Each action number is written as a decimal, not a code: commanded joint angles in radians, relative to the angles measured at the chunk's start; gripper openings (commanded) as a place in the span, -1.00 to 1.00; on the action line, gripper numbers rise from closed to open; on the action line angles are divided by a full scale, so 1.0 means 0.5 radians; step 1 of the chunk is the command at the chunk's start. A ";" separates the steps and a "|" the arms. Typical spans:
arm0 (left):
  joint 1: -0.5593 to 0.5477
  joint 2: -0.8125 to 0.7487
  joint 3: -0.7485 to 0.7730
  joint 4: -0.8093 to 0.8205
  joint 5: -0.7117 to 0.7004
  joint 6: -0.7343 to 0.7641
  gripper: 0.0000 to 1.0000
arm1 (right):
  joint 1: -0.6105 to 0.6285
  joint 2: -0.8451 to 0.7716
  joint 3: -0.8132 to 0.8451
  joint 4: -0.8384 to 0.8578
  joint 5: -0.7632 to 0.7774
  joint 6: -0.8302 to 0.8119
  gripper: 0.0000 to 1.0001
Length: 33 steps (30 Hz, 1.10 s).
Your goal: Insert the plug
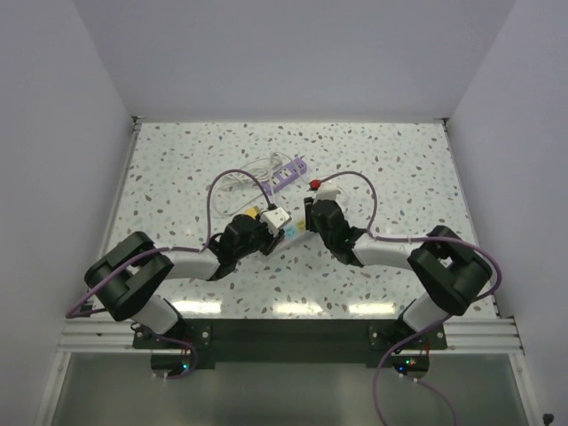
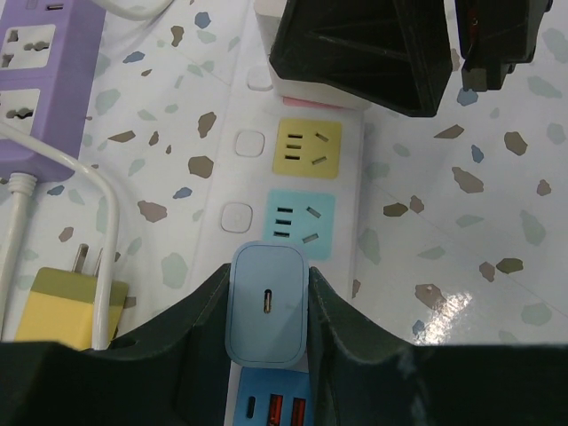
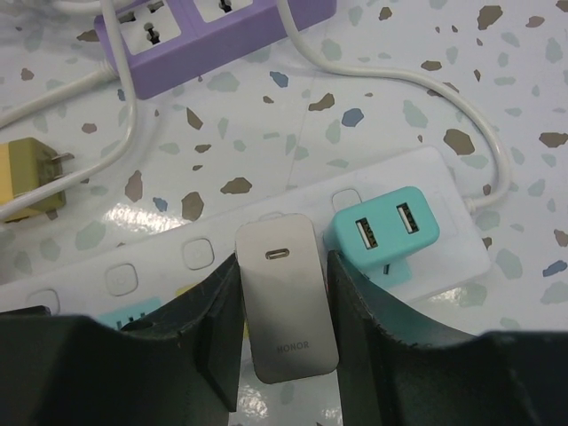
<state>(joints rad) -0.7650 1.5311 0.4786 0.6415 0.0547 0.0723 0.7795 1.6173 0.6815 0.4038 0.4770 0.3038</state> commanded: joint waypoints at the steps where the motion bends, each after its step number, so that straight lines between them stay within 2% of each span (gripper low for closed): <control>1: -0.059 -0.019 -0.015 -0.040 0.142 -0.040 -1.00 | 0.036 0.330 -0.188 -0.568 -0.313 0.350 -1.00; 9: -0.059 -0.019 -0.015 -0.040 0.148 -0.040 -1.00 | 0.033 0.536 -0.209 -0.461 -0.383 0.371 -1.00; 20: -0.062 0.027 0.003 -0.056 0.136 -0.040 -1.00 | 0.070 -0.012 -0.142 -0.694 -0.445 0.303 -1.00; 22: -0.059 0.030 0.009 -0.059 0.136 -0.046 -1.00 | 0.073 -0.099 -0.099 -0.758 -0.448 0.282 -0.89; 24: -0.059 0.030 0.009 -0.053 0.133 -0.053 -1.00 | 0.073 -0.209 -0.065 -0.801 -0.442 0.252 -0.69; 25: -0.059 0.030 0.012 -0.050 0.139 -0.068 -1.00 | 0.076 -0.240 -0.029 -0.865 -0.433 0.239 -0.46; 27: -0.062 0.024 0.006 -0.025 0.185 -0.083 -1.00 | 0.076 -0.338 0.005 -0.909 -0.426 0.196 -0.23; 28: -0.062 0.024 0.009 -0.019 0.191 -0.098 -1.00 | 0.076 -0.372 0.033 -0.945 -0.417 0.187 0.02; 31: -0.065 0.040 0.025 0.012 0.200 -0.129 -1.00 | 0.073 -0.470 0.073 -1.013 -0.371 0.150 0.38; 33: -0.074 0.082 0.040 0.036 0.210 -0.129 -1.00 | 0.076 -0.553 0.085 -1.062 -0.325 0.135 0.53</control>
<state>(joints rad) -0.7963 1.5364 0.4789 0.6453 0.1570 0.0479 0.7959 1.4082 0.6838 0.0040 0.3637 0.3515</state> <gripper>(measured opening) 0.380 0.746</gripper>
